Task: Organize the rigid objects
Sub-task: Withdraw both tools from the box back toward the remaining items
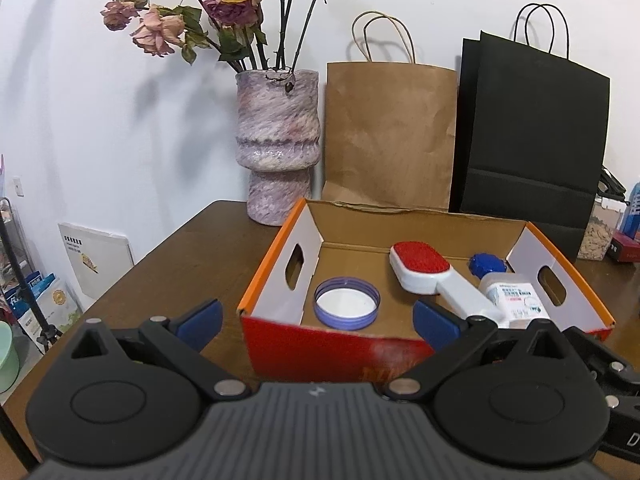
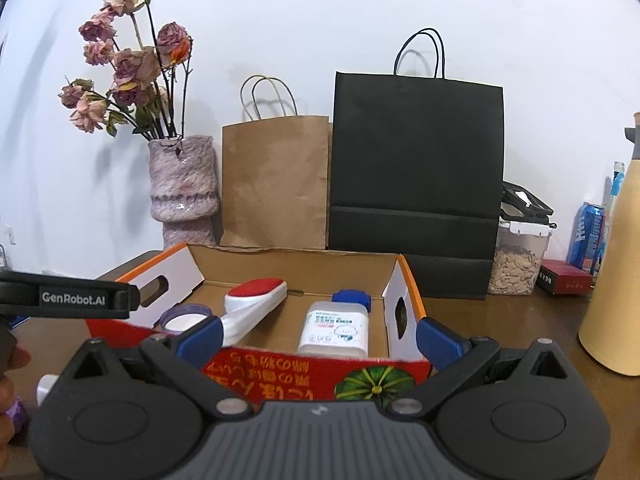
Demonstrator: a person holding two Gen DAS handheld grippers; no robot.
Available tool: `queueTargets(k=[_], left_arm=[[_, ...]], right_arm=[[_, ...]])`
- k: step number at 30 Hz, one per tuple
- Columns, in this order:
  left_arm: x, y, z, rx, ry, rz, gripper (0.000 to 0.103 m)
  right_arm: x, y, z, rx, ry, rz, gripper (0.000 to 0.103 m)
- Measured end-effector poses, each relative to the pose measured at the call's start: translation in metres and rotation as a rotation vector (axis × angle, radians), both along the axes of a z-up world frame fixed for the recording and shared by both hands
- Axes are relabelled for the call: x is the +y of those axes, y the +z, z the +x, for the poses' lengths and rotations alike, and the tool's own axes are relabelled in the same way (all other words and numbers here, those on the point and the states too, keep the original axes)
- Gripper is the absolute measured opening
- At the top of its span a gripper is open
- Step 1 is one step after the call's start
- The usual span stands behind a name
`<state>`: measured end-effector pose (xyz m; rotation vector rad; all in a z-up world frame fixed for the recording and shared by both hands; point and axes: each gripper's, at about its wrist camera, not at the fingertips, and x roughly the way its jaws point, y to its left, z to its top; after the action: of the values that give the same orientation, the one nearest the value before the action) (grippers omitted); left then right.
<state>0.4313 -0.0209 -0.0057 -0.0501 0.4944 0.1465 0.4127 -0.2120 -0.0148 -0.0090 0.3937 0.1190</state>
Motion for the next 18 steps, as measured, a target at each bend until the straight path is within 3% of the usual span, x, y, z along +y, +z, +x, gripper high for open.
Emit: queueTargets(k=[18], left_arm=[[0.008, -0.001, -0.063, 0.009, -0.013, -0.01, 0.103]], right_arm=[[0.006, 0.001, -0.061, 0.012, 0.019, -0.002, 0.103]])
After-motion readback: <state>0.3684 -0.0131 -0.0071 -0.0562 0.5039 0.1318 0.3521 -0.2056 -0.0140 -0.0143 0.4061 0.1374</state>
